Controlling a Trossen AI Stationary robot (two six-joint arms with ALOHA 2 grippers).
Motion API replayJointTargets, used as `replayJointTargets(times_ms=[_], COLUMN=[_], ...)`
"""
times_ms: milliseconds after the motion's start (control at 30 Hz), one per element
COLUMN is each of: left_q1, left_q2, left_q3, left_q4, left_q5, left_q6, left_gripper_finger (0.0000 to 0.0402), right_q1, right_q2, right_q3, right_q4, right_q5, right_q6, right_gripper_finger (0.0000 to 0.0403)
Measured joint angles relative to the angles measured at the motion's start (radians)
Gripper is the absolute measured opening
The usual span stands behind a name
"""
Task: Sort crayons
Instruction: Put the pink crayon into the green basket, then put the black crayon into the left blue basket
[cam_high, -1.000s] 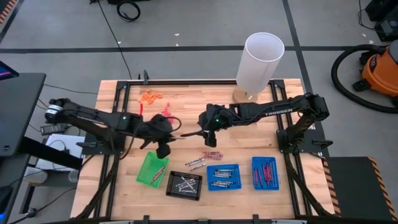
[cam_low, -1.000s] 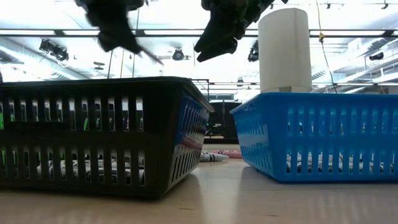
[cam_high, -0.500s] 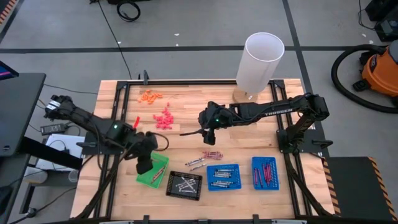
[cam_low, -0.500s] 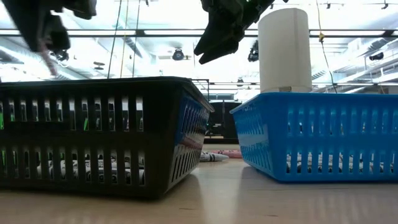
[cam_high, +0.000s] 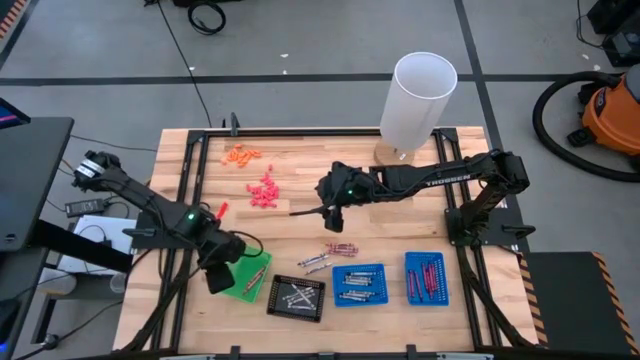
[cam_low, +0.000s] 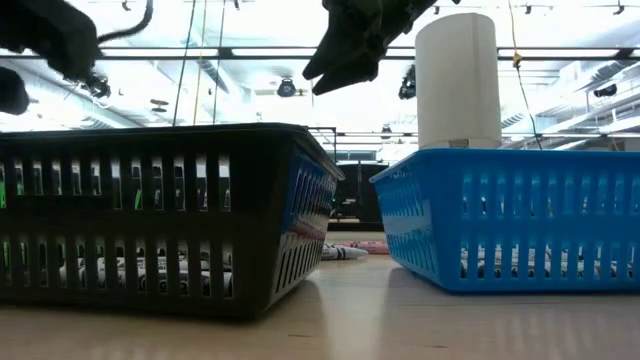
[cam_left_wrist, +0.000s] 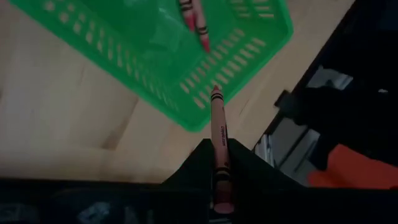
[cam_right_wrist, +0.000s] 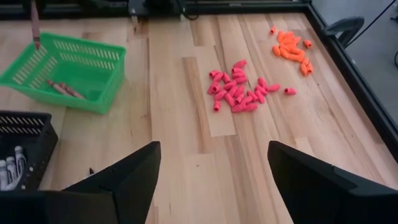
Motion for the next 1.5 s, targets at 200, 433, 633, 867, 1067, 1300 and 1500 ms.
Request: replayJointTargets(times_ms=[200,433,633,867,1067,1300,1500], left_q1=[0.085,0.167,0.206,0.212,0.216,0.232,0.223], left_q2=[0.077,0.240,0.322,0.332,0.331,0.331,0.329], left_q3=[-0.002,-0.002,-0.002,-0.002,0.075,0.264,0.345], left_q4=[0.013,0.014,0.023,0.062,0.016,-0.143,-0.119], left_q5=[0.072,0.177,0.193,0.193,0.163,-0.109,-0.311], left_q6=[0.080,0.210,0.252,0.253,0.293,0.442,0.633], left_gripper_finger=[0.0034,0.0034,0.0036,0.0096,0.0154,0.0164,0.0164], right_q1=[0.000,0.000,0.000,0.002,0.002,0.002,0.002], right_q2=[0.000,0.001,0.001,0.001,0.001,0.001,0.001], right_q3=[0.000,0.000,0.000,0.000,0.000,0.000,0.000], right_q4=[0.025,0.028,0.028,0.028,0.028,0.025,-0.065], right_q5=[0.000,0.000,0.000,0.000,0.000,-0.001,-0.001], right_q6=[0.000,0.033,0.056,0.064,0.064,0.085,0.227], right_gripper_finger=[0.0305,0.0305,0.0305,0.0305,0.0305,0.0305,0.0305])
